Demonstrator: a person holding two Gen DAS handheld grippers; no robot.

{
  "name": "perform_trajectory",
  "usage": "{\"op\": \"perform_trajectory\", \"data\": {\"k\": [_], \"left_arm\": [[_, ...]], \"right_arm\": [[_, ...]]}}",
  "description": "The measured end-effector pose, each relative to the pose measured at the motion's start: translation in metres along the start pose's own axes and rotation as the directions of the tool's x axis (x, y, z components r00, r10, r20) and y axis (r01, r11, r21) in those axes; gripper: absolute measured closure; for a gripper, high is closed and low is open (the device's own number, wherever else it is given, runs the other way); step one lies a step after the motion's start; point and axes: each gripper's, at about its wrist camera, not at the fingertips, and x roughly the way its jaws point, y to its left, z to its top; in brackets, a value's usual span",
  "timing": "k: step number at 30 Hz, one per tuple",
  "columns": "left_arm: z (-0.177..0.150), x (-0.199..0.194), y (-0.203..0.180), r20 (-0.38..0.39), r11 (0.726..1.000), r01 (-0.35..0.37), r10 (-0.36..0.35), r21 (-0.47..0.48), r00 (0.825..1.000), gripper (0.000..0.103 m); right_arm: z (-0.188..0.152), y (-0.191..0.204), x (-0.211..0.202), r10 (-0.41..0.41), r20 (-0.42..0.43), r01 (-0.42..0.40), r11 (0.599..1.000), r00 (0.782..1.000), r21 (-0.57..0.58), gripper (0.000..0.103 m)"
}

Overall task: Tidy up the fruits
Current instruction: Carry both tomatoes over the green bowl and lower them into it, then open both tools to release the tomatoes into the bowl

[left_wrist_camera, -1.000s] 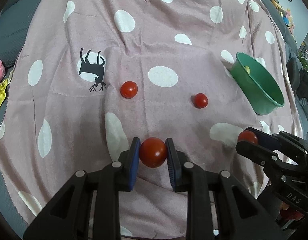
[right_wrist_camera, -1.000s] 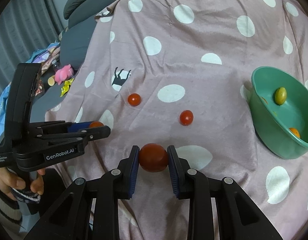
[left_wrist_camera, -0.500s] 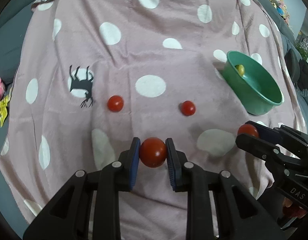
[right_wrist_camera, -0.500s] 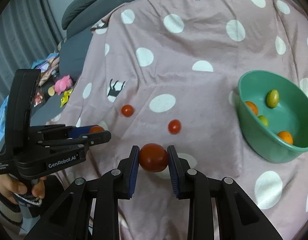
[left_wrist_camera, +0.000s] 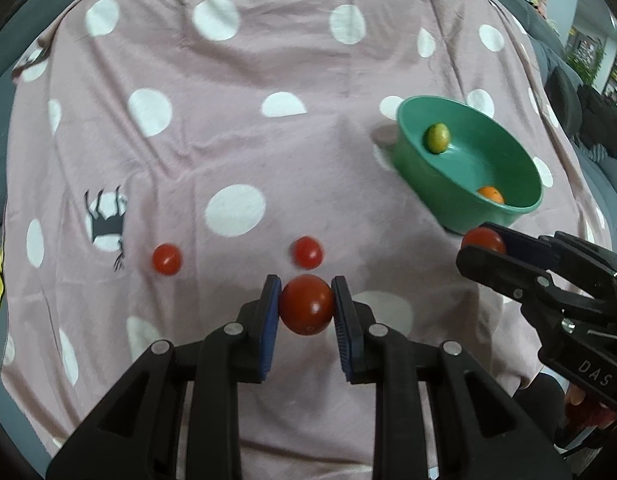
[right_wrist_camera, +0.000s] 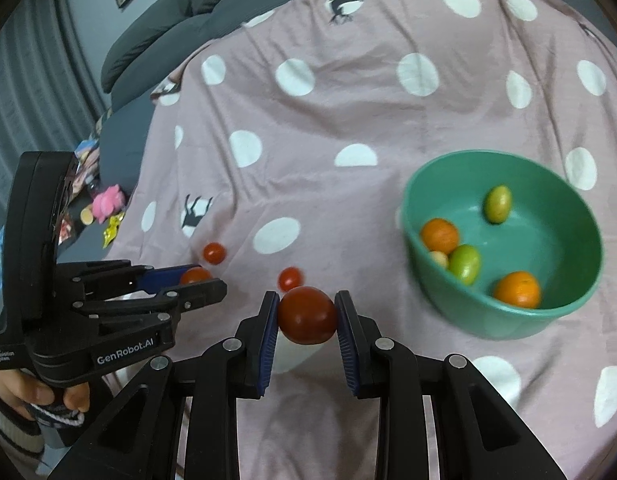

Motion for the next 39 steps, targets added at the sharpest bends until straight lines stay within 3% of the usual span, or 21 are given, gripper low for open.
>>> {"op": "perform_trajectory", "data": {"k": [12,18,25,39], "left_arm": [[0.040,0.010,-0.061,0.043,0.990,0.063,-0.069,0.127,0.997,0.078],[0.063,0.022,-0.091,0.059,0.980,0.096,-0.108,0.175,0.992,0.078],[0.087,0.046,-0.119,0.055,0.968,0.128,-0.143,0.214,0.988,0.078],[0.095,0.082,-0.126,0.001,0.967,0.112,-0.115,0.229,0.993,0.077]], "right_arm": [[0.017,-0.047,-0.025,-0.083,0.083,0.079,0.996,0.993,0.048,0.073],[0.024,-0.072,-0.032,-0.169,0.108,0.162,0.984,0.980,0.072,0.073],[0.028,-0.101,-0.024,-0.260,0.081,0.252,0.962,0.962,0.101,0.073],[0.031,-0.115,0.001,-0.303,0.033,0.299,0.950,0.952,0.087,0.073]]}}
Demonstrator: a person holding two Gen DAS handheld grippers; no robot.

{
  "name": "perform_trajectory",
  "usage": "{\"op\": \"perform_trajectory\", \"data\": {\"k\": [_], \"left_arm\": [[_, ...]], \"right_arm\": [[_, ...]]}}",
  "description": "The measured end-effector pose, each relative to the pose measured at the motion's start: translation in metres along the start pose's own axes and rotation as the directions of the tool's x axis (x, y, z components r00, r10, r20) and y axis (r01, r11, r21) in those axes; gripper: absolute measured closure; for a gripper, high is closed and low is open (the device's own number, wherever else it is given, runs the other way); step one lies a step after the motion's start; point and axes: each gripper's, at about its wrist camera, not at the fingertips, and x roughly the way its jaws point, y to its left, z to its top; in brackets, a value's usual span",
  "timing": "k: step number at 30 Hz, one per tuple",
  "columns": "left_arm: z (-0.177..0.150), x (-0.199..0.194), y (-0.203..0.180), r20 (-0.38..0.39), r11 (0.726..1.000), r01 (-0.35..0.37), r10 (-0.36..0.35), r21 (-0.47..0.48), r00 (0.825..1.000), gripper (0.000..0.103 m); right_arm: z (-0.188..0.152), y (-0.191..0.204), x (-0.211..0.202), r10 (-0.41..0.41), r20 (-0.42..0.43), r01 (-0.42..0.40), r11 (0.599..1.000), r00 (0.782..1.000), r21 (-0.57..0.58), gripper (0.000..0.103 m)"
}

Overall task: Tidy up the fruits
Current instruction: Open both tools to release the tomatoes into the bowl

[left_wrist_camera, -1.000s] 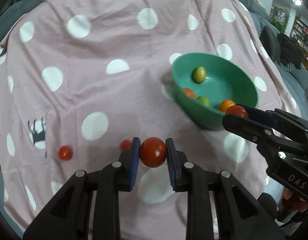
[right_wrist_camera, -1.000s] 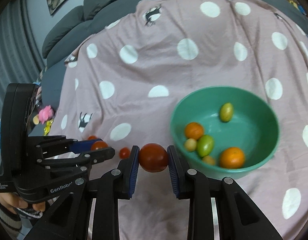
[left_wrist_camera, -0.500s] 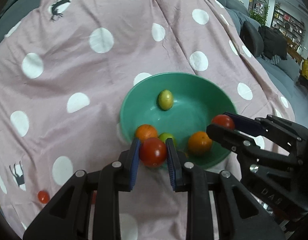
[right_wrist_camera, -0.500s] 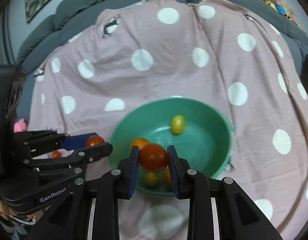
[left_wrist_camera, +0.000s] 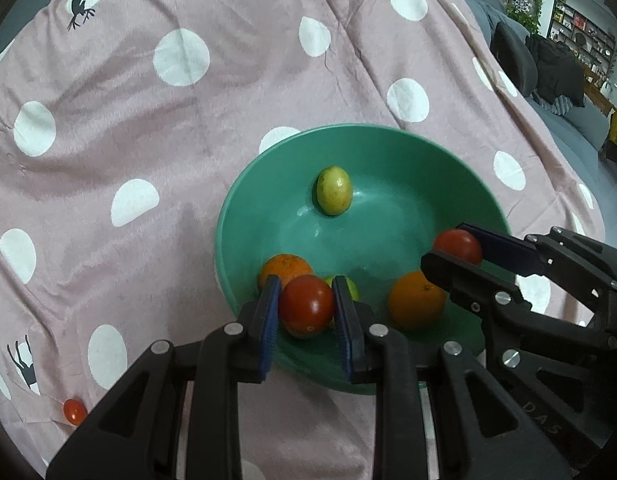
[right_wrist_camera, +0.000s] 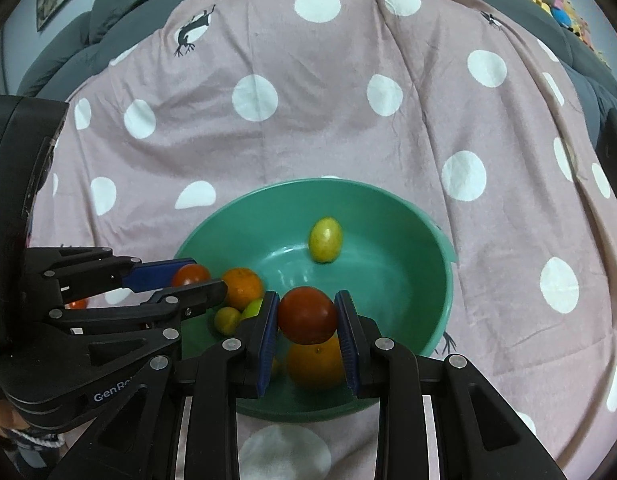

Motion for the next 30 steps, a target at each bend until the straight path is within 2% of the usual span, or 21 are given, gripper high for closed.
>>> {"op": "perform_trajectory", "data": {"k": [12,21,23,27,30], "left_arm": [[-0.005,0.005,0.002,-0.021,1.000,-0.001,0.001,-0.002,1.000,0.077],[-0.005,-0.009,0.007,0.015,1.000,0.016,-0.015,-0.027,1.000,0.058],[-0.007,-0.018,0.010,0.032,0.999,0.006,-0.005,-0.039,0.999,0.045],[-0.017,-0.038,0.025,0.052,0.997,-0.003,0.007,-0.078,0.999,0.043],[-0.030,-0.051,0.038,0.049,0.994,-0.026,0.031,-0.105,0.998,0.036]], "right_arm": [[-0.002,0.004,0.007,-0.025,-0.031,0.025,1.000,0.999,-0.010,0.072],[-0.002,0.003,-0.004,-0.056,-0.021,0.057,0.998,0.998,0.010,0.066],[-0.002,0.005,-0.010,-0.056,-0.012,0.056,0.998,0.998,0.014,0.066],[-0.002,0.013,-0.023,-0.044,0.009,0.044,0.999,0.999,0.010,0.066],[-0.002,0.021,-0.032,-0.032,0.018,0.032,0.999,0.999,0.004,0.065]]}}
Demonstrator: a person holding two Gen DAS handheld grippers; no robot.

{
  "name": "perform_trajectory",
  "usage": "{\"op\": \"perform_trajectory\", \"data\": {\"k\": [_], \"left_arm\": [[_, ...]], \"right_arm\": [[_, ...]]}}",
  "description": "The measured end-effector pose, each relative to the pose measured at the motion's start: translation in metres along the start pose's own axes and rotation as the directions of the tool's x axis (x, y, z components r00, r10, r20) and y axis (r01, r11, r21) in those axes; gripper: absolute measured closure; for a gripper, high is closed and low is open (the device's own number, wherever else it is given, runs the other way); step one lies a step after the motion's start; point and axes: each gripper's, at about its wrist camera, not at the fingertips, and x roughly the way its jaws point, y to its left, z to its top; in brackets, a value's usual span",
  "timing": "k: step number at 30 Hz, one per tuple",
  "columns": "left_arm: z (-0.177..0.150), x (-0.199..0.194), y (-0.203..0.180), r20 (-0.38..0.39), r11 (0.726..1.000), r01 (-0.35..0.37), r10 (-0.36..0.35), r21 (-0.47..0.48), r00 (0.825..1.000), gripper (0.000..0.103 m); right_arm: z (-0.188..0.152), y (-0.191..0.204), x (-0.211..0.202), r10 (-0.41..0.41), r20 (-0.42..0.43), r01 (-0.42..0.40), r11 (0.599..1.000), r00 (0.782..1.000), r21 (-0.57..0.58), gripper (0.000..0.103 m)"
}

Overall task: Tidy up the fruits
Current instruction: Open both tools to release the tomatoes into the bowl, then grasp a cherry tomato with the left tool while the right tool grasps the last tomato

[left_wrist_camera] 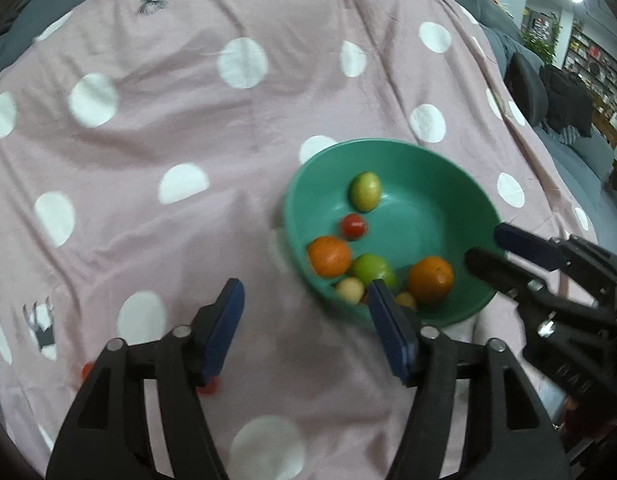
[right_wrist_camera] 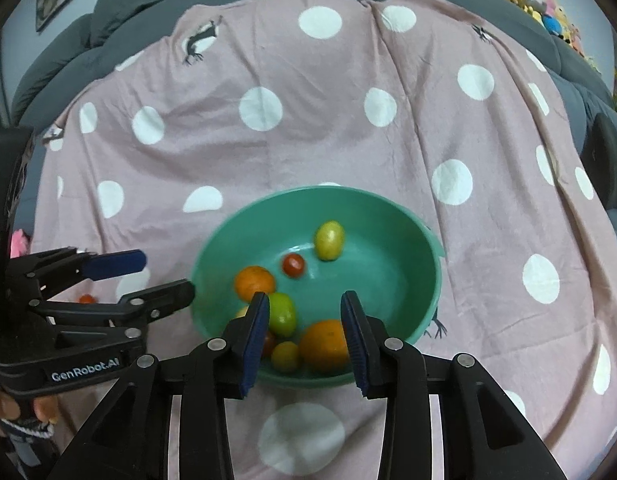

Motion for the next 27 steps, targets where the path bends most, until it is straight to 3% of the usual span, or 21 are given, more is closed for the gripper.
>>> {"op": "perform_trajectory", "data": {"k": [10,15,27], "left_arm": [[-0.068,-0.034,0.071,-0.059,0.985,-0.076,0.068,-0.155,0.996,0.025],[-0.107,-0.048,0.109,-0.107,0.961,-0.114,0.090,-0.252,0.990,0.025],[-0.159,-0.092,0.167,-0.103,0.903,-0.185,0.157,-0.388,0.982,0.025]], "right_arm": [[-0.020,0.034,-0.026,0.073,-0.026,-0.074,0.997,0.997,-0.008,0.065],[-0.034,0.060,-0.029,0.138,-0.074,-0.141,0.989,0.988,-0.032,0.065],[-0.049,0.111,-0.027,0.221,-0.144,-0.235,0.968,0.965,-0.085,0.065]]}}
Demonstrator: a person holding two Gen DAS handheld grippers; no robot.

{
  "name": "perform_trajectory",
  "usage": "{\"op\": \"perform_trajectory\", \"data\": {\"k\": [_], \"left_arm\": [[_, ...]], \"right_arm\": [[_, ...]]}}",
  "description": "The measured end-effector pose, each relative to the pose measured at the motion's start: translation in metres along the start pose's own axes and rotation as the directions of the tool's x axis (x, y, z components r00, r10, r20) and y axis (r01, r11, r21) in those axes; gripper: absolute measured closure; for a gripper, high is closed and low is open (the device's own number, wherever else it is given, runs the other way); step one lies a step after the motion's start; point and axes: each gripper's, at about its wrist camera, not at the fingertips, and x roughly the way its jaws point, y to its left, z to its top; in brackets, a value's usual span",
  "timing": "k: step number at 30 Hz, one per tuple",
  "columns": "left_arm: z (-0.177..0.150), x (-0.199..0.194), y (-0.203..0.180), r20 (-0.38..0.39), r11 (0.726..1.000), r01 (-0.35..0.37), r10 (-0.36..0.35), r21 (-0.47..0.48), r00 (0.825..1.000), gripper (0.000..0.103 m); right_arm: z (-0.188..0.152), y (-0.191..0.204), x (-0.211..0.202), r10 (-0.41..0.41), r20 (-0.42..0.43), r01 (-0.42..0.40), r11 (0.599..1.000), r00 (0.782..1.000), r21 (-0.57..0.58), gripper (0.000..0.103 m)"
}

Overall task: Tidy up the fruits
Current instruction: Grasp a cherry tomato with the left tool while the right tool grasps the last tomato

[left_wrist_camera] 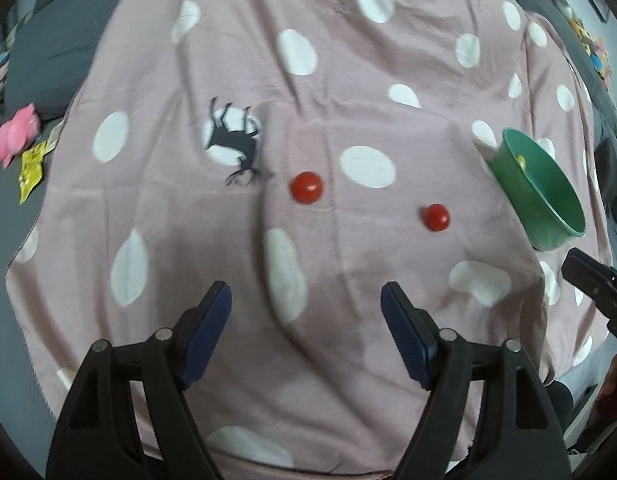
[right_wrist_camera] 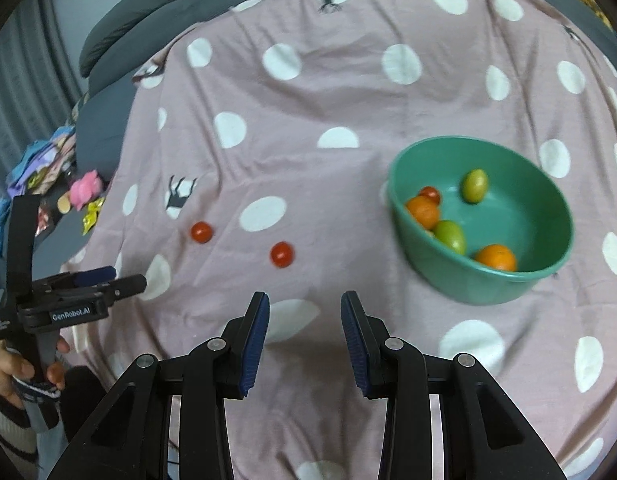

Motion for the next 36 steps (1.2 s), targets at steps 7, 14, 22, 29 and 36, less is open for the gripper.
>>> {"op": "perform_trajectory", "data": {"k": [7,14,22,29,36], "left_arm": [[-0.009,-0.001,0.015,0.014,0.999,0.023,-0.022,-0.023,1.000,0.026],[-0.005,0.002,0.009,0.050,0.998,0.061,-0.063,0.030,0.997,0.028],[0.013,0.016,0.004,0.062,0.988,0.130,-0.135,0.083,0.989,0.033],[0.033,0.037,-0.004,0.057,0.984,0.139,-0.146,0.114,0.988,0.038],[0.052,0.062,-0.007,0.038,0.980,0.150,-0.156,0.133,0.987,0.041]], "right_arm": [[-0.001,0.019,0.018,0.024,-0.056,-0.025,0.999,0.998,-0.031,0.065],[0.001,0.027,0.039,0.031,-0.105,-0.035,0.999,0.994,-0.037,0.065],[0.008,0.027,0.061,0.032,-0.134,-0.037,0.999,0.990,-0.039,0.065],[0.020,0.026,0.086,0.021,-0.154,-0.028,0.999,0.988,-0.042,0.065],[0.027,0.024,0.111,-0.009,-0.171,0.000,0.999,0.985,-0.050,0.065]]}}
